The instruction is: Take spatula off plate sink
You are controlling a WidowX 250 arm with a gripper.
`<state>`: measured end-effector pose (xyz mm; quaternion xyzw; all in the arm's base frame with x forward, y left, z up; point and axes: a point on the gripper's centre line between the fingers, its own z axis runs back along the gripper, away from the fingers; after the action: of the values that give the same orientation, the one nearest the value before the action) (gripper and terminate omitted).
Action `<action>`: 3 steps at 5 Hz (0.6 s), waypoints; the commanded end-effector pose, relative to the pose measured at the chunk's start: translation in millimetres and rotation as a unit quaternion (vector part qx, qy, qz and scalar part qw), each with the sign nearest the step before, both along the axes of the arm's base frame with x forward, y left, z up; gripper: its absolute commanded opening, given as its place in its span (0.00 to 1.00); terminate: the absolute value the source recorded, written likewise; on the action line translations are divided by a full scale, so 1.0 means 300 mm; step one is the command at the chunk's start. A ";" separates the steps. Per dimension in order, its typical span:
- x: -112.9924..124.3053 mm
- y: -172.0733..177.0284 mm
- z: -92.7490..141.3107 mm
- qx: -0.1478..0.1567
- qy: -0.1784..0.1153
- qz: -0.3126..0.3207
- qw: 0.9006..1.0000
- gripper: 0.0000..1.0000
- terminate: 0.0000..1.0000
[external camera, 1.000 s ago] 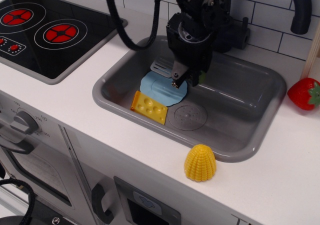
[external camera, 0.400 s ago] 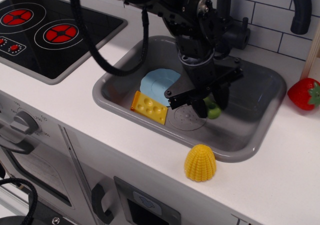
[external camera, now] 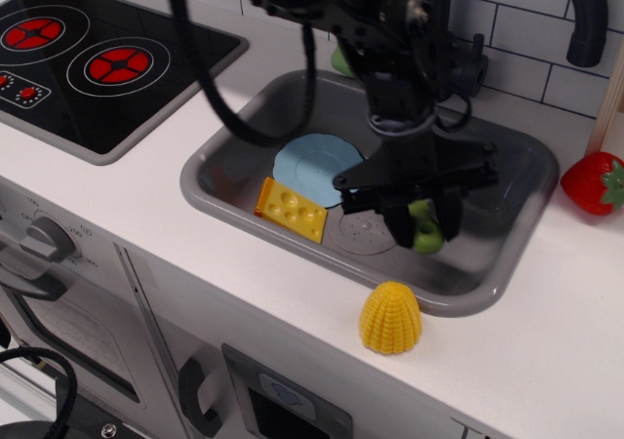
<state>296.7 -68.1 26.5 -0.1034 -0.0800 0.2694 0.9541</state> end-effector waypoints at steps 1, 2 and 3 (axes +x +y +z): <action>0.020 -0.029 -0.014 0.008 0.003 -0.039 0.999 0.00 0.00; 0.039 -0.046 -0.026 0.005 0.015 -0.041 0.999 0.00 0.00; 0.046 -0.046 -0.036 0.005 0.024 -0.040 0.999 1.00 0.00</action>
<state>303.5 -89.3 3.6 -0.0887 -0.0368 0.2429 0.9653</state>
